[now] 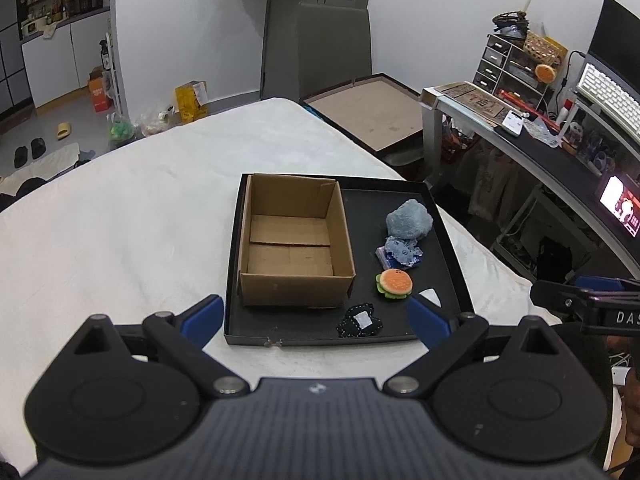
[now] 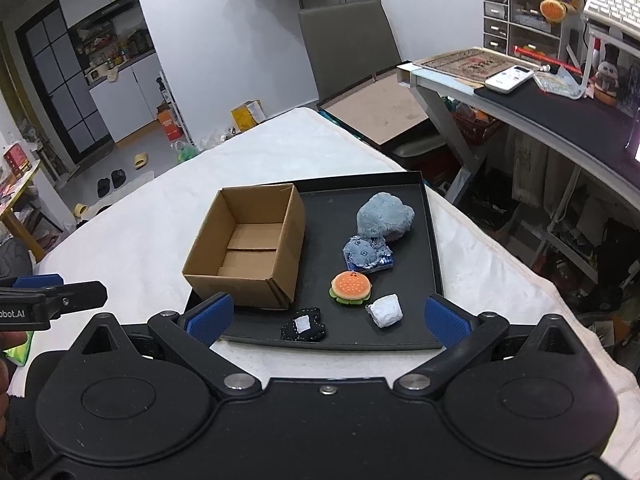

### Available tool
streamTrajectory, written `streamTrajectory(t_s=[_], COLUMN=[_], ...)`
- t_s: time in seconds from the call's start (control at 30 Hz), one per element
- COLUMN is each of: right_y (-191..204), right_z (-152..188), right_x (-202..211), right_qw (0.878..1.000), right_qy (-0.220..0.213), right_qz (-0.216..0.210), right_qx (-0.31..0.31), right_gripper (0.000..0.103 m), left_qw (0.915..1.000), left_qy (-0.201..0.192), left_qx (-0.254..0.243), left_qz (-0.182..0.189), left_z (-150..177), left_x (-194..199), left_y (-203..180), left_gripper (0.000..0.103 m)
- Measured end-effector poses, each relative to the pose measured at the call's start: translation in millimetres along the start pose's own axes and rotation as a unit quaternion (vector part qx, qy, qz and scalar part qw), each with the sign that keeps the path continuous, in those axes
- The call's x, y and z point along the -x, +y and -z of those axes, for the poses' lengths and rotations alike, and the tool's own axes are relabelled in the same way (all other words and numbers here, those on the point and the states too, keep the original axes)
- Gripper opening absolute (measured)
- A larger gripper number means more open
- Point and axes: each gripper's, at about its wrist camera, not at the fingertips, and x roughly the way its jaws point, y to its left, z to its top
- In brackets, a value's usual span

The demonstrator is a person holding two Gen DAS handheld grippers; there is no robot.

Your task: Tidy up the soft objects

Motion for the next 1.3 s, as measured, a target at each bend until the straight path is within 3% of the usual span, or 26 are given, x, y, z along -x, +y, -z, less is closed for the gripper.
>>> streamTrajectory(t_s=[0.47, 0.9, 1.1, 1.3], right_y=[-21, -36, -48, -57], right_z=[-5, -6, -6, -6], right_x=[-44, -94, -116, -141], right_qw=[1.000, 0.998, 0.995, 0.992], right_qy=[0.014, 0.043, 0.055, 0.073], right_qz=[0.003, 0.003, 0.016, 0.032], right_qx=[-0.028, -0.054, -0.078, -0.102], right_gripper=[0.102, 0.090, 0.088, 0.085], left_qw=[0.9999, 0.9985, 0.9973, 0.9948], left_qy=[0.010, 0.028, 0.036, 0.054], left_qx=[0.012, 0.048, 0.063, 0.085], left_qz=[-0.005, -0.007, -0.008, -0.013], left_z=[-9, -12, -13, -13], left_x=[-46, -95, -118, -143], left_y=[15, 40, 49, 62], left_gripper=[0.097, 0.094, 0.085, 0.069])
